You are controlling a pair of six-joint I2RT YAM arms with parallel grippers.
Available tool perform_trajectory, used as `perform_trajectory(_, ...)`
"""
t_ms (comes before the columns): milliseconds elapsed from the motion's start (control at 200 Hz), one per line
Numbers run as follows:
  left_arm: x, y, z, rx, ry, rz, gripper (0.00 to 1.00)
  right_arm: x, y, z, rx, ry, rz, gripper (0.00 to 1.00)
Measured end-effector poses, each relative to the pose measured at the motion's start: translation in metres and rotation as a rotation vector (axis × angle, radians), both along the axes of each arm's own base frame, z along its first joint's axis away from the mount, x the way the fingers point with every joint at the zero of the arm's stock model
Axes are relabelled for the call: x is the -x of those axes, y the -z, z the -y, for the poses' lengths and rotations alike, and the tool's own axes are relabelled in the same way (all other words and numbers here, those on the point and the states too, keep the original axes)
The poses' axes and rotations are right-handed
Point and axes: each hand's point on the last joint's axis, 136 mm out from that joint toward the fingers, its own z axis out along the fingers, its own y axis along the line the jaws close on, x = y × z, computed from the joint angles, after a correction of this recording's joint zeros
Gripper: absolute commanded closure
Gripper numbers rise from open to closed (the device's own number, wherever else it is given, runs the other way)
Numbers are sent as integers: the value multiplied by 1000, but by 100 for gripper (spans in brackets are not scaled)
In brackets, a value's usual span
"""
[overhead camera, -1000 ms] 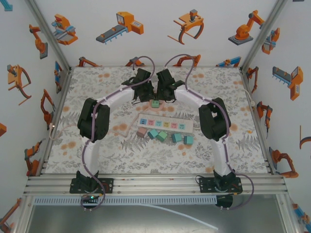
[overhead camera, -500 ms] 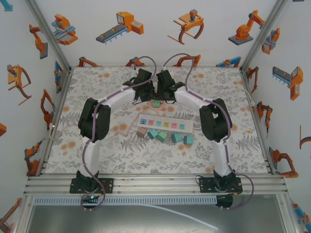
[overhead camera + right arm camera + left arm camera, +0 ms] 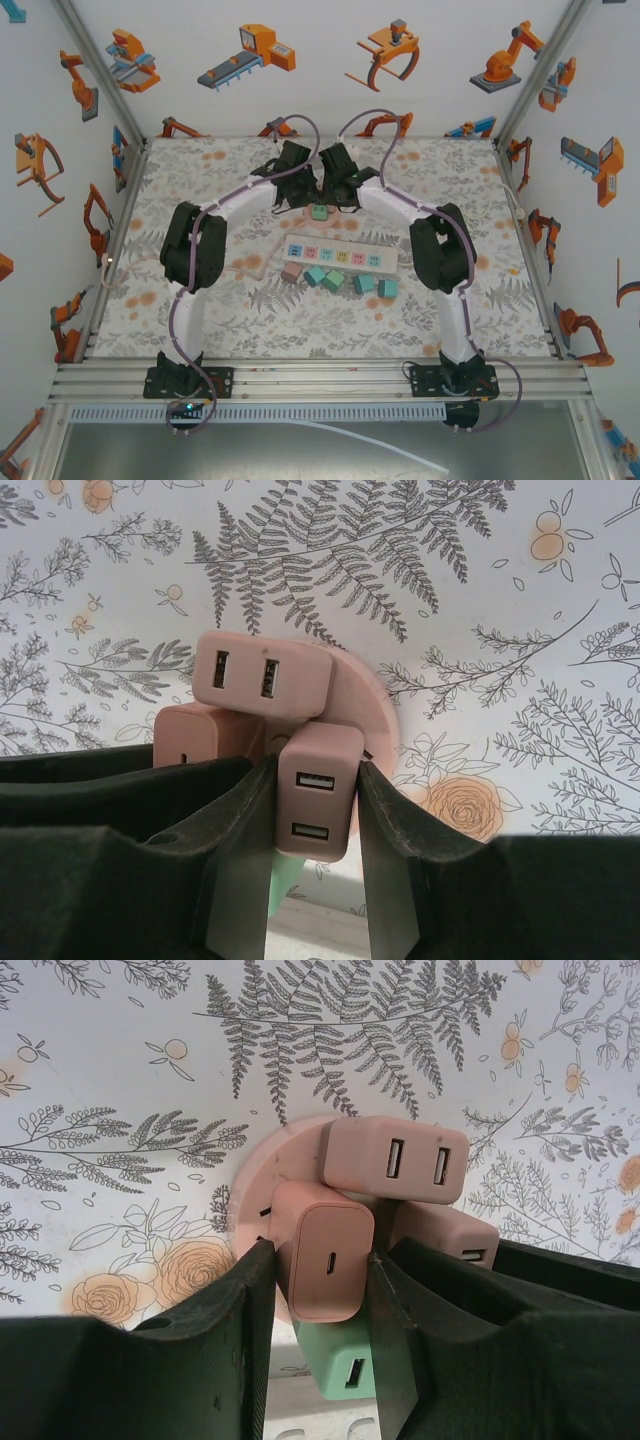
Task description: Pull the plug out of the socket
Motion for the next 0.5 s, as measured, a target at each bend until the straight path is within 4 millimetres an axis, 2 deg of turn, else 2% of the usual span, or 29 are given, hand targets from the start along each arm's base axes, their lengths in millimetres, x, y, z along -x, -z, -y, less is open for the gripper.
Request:
perform_trajectory(170,-5,0,-4,-9,-18,13,100,-6,1,5,-82,60,-21,100)
perform_trajectory(315,-10,-2,1,8,-16,36,100,-9,-11,8,-54,59,-18,100)
perform_trajectory(501,-12,-1,3,13,-18,42,100,-10,-14,6,-23,37,8,100)
